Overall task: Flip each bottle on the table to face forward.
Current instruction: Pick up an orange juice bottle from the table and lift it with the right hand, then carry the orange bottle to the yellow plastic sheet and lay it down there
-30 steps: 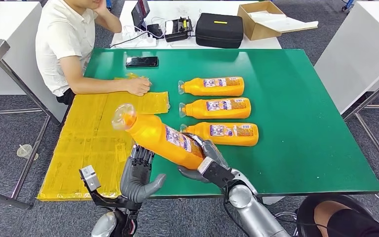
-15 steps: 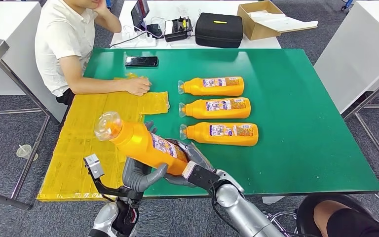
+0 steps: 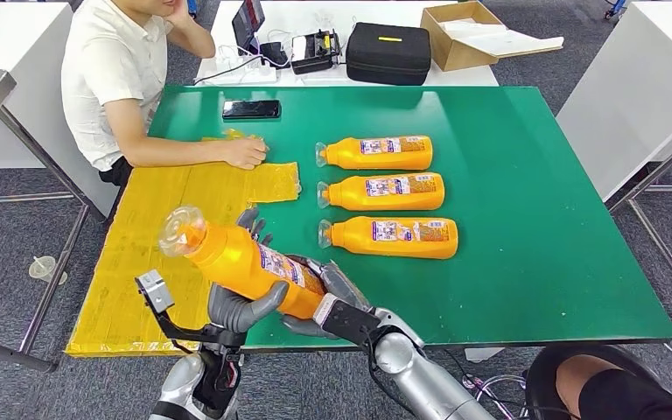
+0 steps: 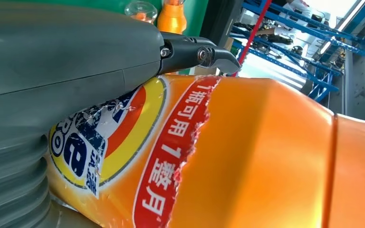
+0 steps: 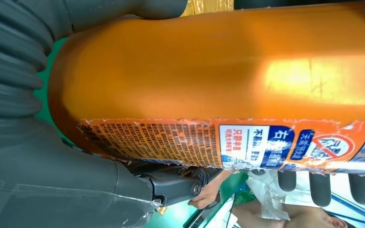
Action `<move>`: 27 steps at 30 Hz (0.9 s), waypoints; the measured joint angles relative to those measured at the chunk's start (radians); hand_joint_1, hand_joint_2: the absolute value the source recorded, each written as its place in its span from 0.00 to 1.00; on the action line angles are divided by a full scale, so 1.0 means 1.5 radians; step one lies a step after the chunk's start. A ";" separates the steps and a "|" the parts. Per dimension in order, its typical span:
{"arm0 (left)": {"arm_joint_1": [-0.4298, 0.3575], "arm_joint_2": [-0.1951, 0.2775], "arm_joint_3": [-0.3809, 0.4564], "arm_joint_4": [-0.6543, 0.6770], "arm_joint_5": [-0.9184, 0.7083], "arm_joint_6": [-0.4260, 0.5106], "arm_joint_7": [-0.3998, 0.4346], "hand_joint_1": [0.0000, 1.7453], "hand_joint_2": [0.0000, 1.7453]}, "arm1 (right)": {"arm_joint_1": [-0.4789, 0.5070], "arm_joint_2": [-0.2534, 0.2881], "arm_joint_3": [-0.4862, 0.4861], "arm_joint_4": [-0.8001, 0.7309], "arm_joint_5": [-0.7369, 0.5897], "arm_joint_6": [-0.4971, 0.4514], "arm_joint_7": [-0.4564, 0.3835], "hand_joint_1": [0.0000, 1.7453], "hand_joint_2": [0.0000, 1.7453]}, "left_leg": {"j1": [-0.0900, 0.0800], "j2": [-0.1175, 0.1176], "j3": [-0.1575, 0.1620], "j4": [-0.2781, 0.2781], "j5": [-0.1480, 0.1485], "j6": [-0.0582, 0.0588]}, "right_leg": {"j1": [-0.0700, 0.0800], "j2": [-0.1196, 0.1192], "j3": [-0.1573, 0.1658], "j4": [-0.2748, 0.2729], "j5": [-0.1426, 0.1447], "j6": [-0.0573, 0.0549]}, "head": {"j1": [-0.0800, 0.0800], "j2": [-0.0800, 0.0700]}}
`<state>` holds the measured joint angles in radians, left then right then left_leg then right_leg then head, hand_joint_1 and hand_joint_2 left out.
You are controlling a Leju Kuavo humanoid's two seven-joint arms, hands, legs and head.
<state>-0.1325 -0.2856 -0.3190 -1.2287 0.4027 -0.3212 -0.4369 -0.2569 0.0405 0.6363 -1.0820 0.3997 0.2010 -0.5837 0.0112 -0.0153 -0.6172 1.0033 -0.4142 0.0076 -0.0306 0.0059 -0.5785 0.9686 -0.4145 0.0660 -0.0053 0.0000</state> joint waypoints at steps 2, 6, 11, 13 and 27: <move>0.000 0.000 0.002 0.000 0.007 -0.007 -0.001 1.00 1.00 | 0.000 0.001 0.000 0.002 -0.004 0.000 0.000 0.00 1.00 | 0.000 0.000 0.000 0.000 0.000 0.000 | 0.000 0.000 0.000 0.000 0.000 0.000 | 0.000 0.000; 0.003 0.000 0.003 -0.007 0.026 -0.015 0.000 1.00 1.00 | 0.004 0.004 -0.003 0.006 -0.018 -0.004 0.006 0.00 1.00 | 0.000 0.000 0.000 0.000 0.000 0.000 | 0.000 0.000 0.000 0.000 0.000 0.000 | 0.000 0.000; 0.006 0.000 0.003 -0.017 0.033 -0.017 0.001 1.00 1.00 | 0.011 0.004 -0.011 0.013 -0.026 -0.014 0.014 0.00 1.00 | 0.000 0.000 0.000 0.000 0.000 0.000 | 0.000 0.000 0.000 0.000 0.000 0.000 | 0.000 0.000; 0.011 0.000 0.004 -0.025 0.036 -0.017 0.006 1.00 1.00 | 0.014 0.007 -0.018 0.016 -0.031 -0.021 0.021 0.00 1.00 | 0.000 0.000 0.000 0.000 0.000 0.000 | 0.000 0.000 0.000 0.000 0.000 0.000 | 0.000 0.000; 0.031 0.018 0.033 -0.141 -0.653 0.366 0.046 1.00 1.00 | 0.054 0.059 -0.199 -0.022 0.131 -0.307 0.059 0.00 1.00 | 0.000 -0.001 -0.001 0.000 0.000 0.000 | 0.000 -0.001 0.000 0.000 0.000 0.000 | 0.000 0.000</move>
<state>-0.0857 -0.2583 -0.2698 -1.4405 -0.5766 0.2279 -0.3685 -0.1759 0.1295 0.3377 -1.1144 0.5959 -0.2595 -0.4948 0.0112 -0.0164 -0.6183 1.0034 -0.4141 0.0077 -0.0306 0.0046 -0.5786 0.9687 -0.4145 0.0660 -0.0053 0.0000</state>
